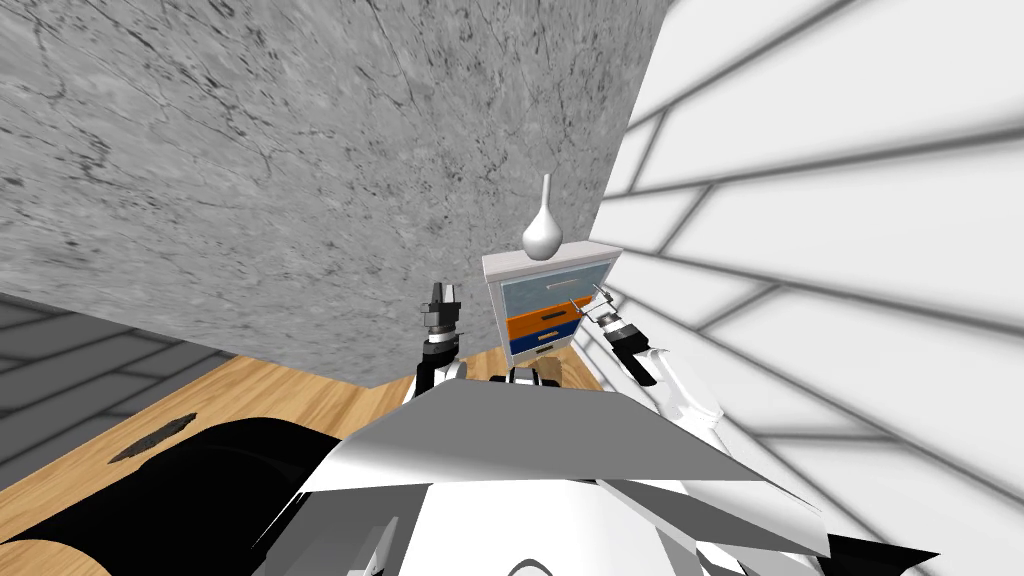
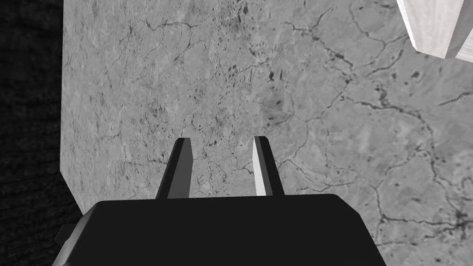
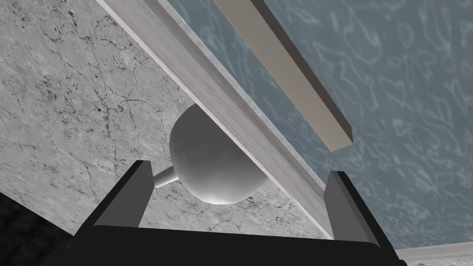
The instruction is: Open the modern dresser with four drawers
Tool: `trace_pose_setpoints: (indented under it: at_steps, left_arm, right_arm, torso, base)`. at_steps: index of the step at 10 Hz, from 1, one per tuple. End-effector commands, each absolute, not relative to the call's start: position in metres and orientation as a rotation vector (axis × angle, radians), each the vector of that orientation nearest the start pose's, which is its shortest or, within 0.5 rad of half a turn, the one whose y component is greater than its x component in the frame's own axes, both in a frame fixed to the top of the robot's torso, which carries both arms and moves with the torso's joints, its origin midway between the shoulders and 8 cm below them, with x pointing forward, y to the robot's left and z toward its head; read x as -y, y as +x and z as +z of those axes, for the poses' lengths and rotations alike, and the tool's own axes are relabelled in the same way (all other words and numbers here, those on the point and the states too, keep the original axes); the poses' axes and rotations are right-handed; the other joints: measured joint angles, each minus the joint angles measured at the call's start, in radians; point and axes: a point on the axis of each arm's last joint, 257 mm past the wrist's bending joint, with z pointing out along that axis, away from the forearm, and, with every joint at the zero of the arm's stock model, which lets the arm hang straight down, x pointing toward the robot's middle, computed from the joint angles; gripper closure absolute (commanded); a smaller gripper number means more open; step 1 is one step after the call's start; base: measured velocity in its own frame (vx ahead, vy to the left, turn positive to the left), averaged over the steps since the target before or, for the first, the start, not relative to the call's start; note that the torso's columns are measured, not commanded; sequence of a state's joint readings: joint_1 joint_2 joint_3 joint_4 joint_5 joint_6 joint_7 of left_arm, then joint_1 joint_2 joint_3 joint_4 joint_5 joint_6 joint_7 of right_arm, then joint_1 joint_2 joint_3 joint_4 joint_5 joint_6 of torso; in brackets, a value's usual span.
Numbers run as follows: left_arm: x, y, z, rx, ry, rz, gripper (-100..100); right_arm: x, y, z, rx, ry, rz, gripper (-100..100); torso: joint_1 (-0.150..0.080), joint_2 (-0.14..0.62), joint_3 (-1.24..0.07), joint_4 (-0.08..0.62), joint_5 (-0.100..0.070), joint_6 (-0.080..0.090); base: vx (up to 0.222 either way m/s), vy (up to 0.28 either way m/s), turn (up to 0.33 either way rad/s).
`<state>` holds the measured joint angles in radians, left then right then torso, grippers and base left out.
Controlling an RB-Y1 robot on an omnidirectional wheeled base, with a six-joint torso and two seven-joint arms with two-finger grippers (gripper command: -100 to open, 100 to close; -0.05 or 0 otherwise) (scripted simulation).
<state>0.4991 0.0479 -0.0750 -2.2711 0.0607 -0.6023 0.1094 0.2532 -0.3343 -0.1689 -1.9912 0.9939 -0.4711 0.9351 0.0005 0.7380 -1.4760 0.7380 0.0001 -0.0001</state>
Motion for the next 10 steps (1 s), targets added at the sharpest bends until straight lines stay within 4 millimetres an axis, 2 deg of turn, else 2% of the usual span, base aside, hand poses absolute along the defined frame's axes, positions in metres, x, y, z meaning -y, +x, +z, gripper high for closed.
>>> trace_pose_setpoints:
  at_steps: [1, 10]
  left_arm:
    - [-0.256, 0.33, 0.038, -0.522, -0.639, -1.54, 0]
    - [-0.256, 0.33, 0.038, -0.522, -0.639, -1.54, 0]
  right_arm:
    - [0.261, 0.453, -0.088, -1.039, -0.843, -0.507, -100]
    - [0.27, 0.483, -0.108, -0.955, -1.088, -0.8, -100]
  torso:
    - [-0.001, 0.0, 0.0, 0.0, 0.0, 0.0]
    - [0.0, 0.0, 0.0, 0.0, 0.0, 0.0]
  base:
    - [-0.023, 0.037, 0.027]
    - [-0.019, 0.043, 0.033]
